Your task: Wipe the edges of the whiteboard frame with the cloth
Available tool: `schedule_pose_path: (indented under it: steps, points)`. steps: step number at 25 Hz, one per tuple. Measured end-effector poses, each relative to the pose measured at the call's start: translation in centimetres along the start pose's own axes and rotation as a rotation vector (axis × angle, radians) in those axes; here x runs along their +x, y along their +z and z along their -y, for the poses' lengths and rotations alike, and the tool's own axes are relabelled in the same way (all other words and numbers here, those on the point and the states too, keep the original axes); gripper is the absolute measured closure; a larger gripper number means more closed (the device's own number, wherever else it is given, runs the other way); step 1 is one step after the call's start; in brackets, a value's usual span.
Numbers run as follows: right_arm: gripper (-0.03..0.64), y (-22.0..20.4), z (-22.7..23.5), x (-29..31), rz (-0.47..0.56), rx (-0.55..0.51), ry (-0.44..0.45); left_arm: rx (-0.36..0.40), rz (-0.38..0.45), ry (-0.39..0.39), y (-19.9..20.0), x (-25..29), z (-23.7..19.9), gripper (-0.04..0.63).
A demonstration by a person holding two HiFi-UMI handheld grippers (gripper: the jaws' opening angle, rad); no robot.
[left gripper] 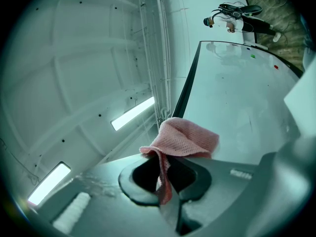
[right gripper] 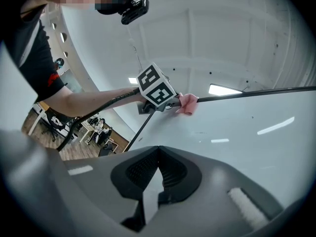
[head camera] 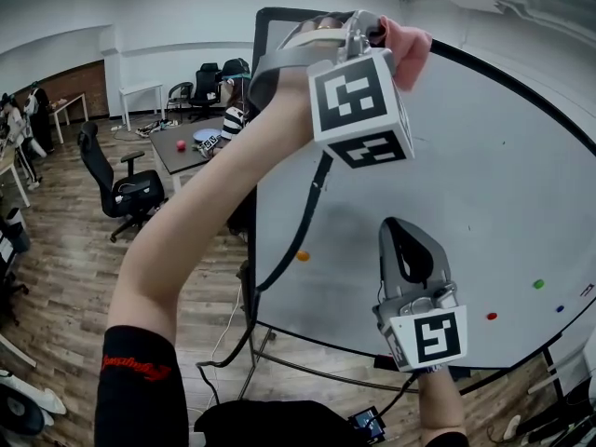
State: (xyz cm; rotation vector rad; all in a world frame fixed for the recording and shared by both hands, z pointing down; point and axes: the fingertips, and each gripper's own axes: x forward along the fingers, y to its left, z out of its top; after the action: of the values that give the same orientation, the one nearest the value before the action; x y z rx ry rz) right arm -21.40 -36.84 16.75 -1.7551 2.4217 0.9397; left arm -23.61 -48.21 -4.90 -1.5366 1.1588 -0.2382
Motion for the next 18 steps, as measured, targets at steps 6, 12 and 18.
schedule_pose_path:
  steps: [6, 12, 18]
  points:
    - [0.615, -0.32, -0.43, 0.25, -0.001, 0.005, 0.003, 0.004, -0.002, 0.000, -0.30, 0.18, 0.06, 0.574]
    - [0.615, -0.28, -0.37, 0.07, -0.003, 0.009, -0.014, 0.007, 0.002, -0.004, -0.43, 0.23, 0.01, 0.574]
    - [0.615, -0.44, -0.09, -0.16, -0.004, 0.007, -0.035, 0.008, 0.006, -0.008, -0.62, 0.14, -0.04, 0.572]
